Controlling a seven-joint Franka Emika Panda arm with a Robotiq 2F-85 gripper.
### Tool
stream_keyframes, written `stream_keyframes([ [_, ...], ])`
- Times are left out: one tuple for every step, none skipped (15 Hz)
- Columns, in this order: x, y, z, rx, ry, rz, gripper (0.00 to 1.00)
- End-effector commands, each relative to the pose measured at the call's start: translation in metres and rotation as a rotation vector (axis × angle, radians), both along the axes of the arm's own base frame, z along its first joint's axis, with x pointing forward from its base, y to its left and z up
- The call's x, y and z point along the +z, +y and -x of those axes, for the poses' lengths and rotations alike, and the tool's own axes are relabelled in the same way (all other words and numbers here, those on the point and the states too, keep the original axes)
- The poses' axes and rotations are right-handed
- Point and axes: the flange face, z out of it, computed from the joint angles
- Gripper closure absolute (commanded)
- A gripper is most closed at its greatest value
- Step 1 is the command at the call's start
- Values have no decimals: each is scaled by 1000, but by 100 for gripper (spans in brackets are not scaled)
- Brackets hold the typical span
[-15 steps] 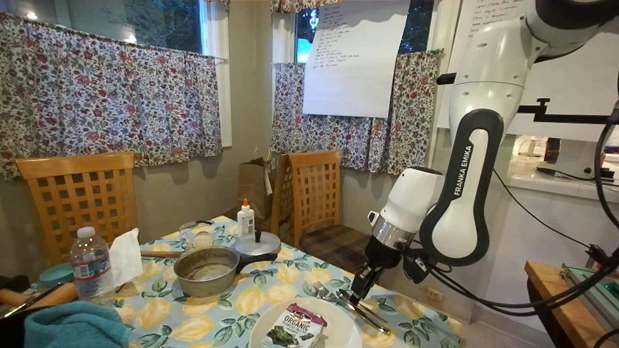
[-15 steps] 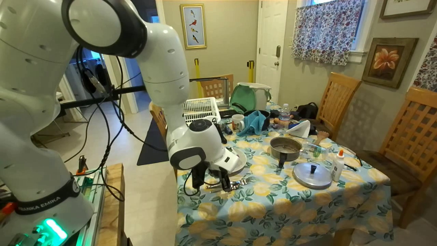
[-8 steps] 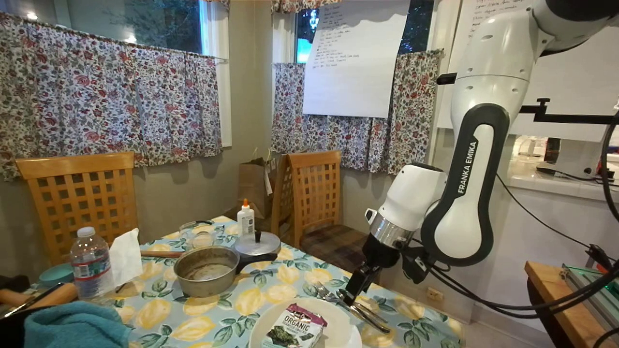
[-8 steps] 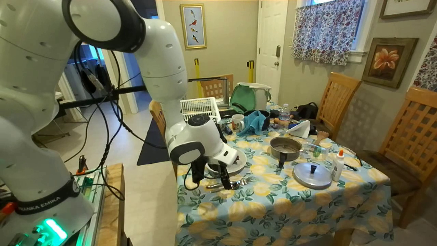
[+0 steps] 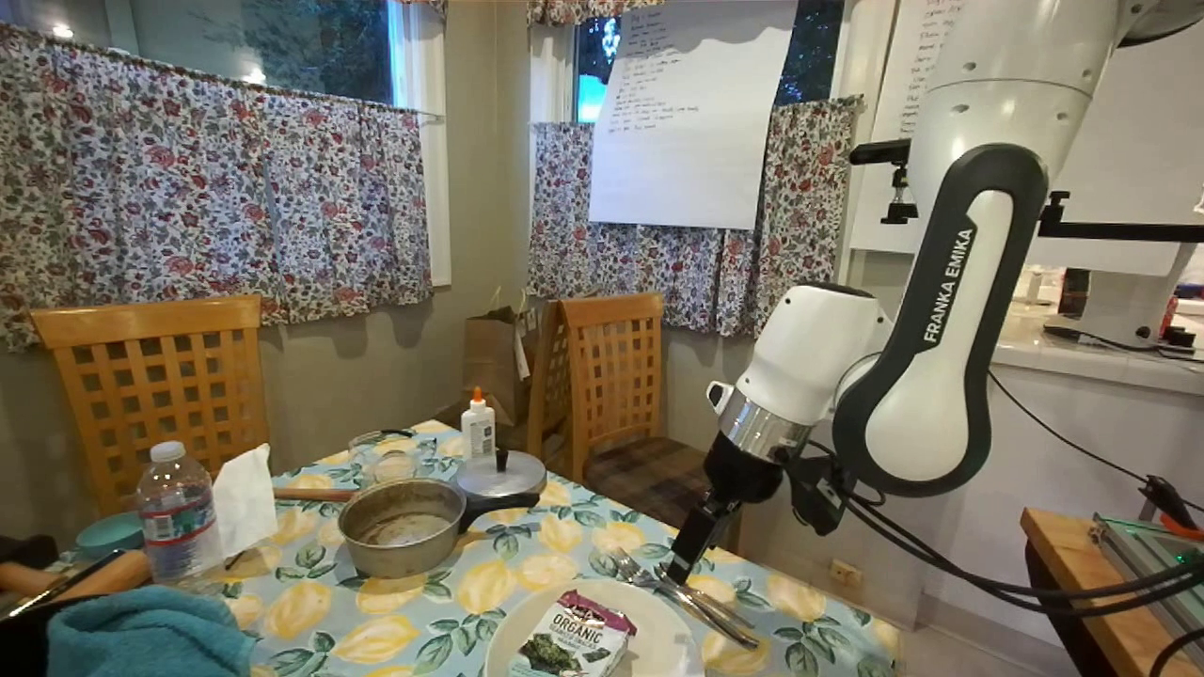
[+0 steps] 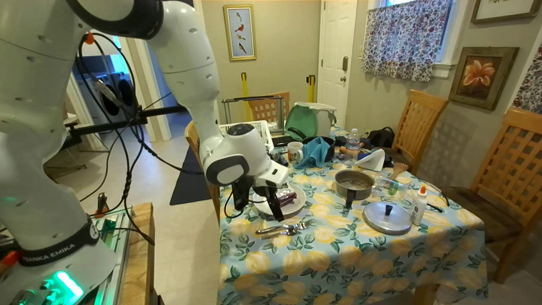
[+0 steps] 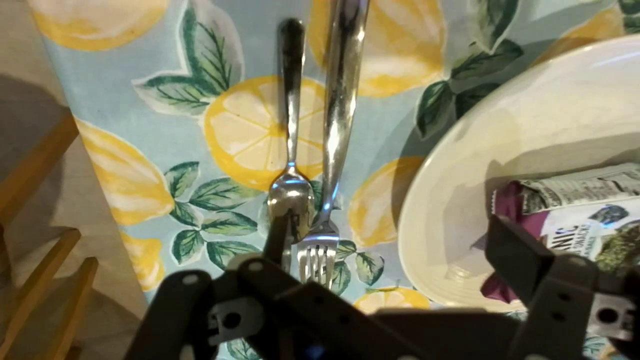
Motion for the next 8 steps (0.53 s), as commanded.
stream_keyframes([
  [26, 11, 9, 17, 47, 9, 0],
  [30, 13, 8, 25, 58, 12, 0],
  [35, 15, 8, 35, 71, 14, 0],
  [39, 18, 8, 47, 82, 14, 0],
  [43, 20, 8, 52, 92, 15, 0],
  [47, 22, 8, 50, 103, 13, 0],
  [52, 23, 8, 41, 114, 15, 0],
  [56, 24, 9, 39, 123, 18, 0],
])
